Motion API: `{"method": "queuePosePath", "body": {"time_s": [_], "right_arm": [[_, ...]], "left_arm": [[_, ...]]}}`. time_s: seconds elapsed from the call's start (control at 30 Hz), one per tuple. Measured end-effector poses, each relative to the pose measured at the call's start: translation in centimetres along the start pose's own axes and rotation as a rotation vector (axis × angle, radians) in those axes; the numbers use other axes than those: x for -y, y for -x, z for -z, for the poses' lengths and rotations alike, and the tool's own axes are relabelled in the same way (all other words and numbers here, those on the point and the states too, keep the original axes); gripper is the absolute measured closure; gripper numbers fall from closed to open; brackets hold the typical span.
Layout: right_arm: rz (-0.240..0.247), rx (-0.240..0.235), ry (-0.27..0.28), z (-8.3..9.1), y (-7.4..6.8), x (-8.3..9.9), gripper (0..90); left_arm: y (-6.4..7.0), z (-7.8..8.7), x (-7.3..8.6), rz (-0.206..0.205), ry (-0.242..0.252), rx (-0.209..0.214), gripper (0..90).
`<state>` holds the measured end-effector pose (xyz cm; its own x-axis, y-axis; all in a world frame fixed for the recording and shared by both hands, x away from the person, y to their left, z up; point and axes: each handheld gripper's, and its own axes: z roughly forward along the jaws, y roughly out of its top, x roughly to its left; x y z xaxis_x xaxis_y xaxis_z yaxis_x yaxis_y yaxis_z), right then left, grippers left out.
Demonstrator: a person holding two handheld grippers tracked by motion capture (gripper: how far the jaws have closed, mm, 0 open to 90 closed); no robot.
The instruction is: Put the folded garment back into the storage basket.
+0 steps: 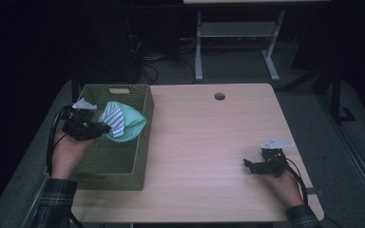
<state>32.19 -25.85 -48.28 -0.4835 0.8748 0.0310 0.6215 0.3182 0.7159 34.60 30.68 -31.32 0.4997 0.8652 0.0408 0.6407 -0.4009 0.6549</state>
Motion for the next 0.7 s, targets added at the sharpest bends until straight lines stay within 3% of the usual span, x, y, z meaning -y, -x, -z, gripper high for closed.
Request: {"method": "queuePosePath", "body": {"time_s": [0.4,0.7], "right_arm": [[0.001,0.0,-0.001,0.0,0.0,0.0,10.1],[0.0,0.0,0.0,0.0,0.0,0.0,10.1]], "left_arm": [[-1.8,-2.7,2.5,0.042,-0.058,-0.044,74.6],[-2.5,-5.5,3.6,0.05,-0.118,-0.028,73.6]]}}
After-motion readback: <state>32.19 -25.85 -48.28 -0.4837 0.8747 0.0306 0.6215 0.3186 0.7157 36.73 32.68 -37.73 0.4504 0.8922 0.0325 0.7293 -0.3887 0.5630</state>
